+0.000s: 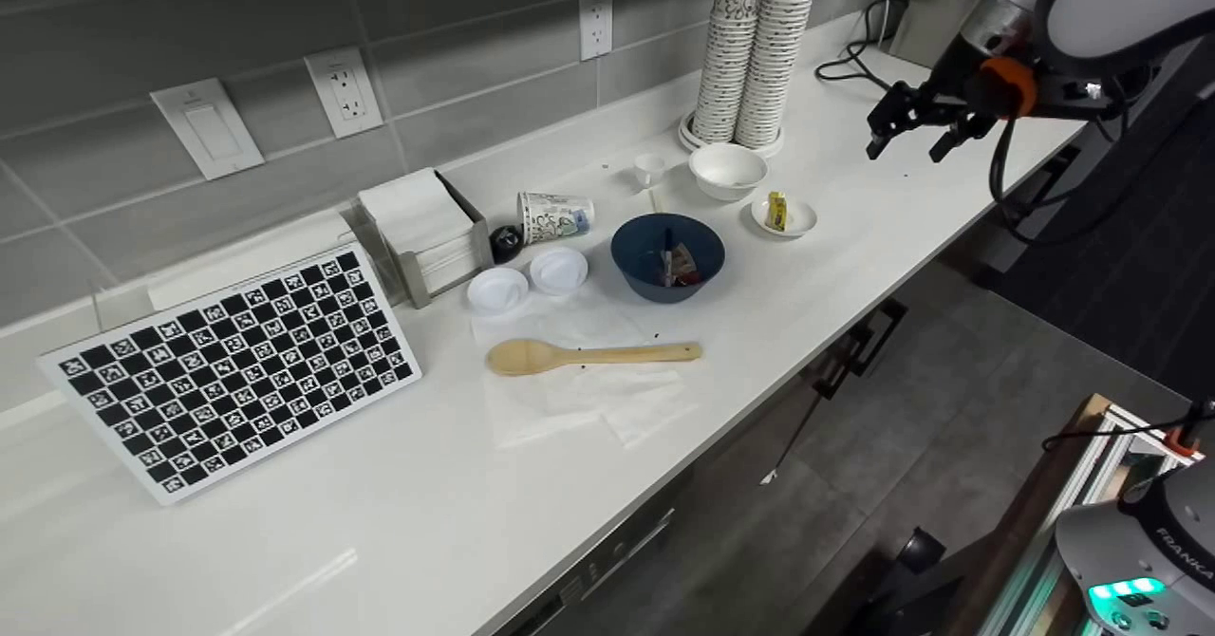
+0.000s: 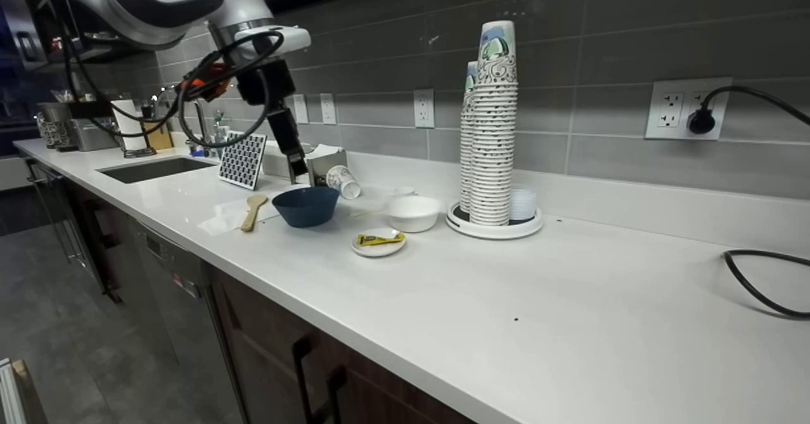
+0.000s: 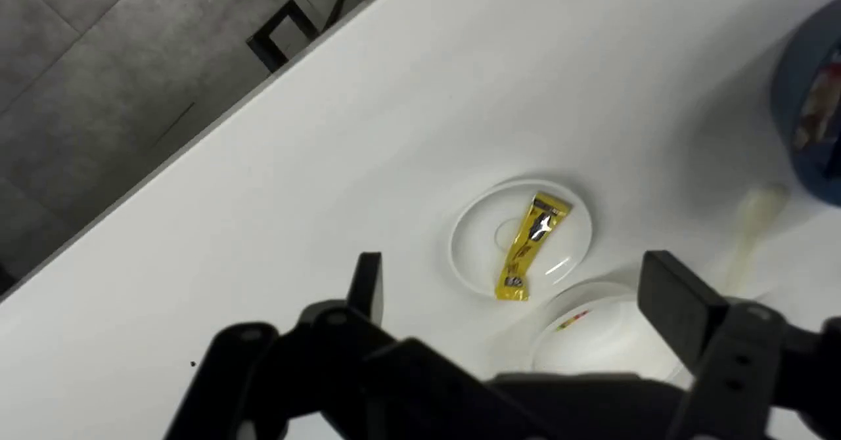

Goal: Put the sachet in the bowl and put the white item on the white object

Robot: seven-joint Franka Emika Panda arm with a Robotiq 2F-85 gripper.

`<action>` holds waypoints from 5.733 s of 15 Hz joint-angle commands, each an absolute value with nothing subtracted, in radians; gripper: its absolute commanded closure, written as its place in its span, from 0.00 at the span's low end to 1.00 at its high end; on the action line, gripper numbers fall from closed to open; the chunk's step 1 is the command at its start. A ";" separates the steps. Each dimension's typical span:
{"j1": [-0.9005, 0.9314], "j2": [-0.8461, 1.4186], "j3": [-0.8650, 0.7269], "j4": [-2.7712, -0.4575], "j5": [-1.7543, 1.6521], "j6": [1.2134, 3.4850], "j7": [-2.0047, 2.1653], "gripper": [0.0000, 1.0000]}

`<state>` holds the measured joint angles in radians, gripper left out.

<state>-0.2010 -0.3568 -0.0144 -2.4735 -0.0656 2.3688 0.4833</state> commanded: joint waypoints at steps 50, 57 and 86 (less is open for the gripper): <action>-0.179 0.401 -0.084 -1.950 0.343 2.475 0.252 1.00; -0.129 0.119 -0.074 -2.158 0.291 2.395 0.182 1.00; 0.035 0.497 0.127 -1.734 0.351 2.354 0.076 0.69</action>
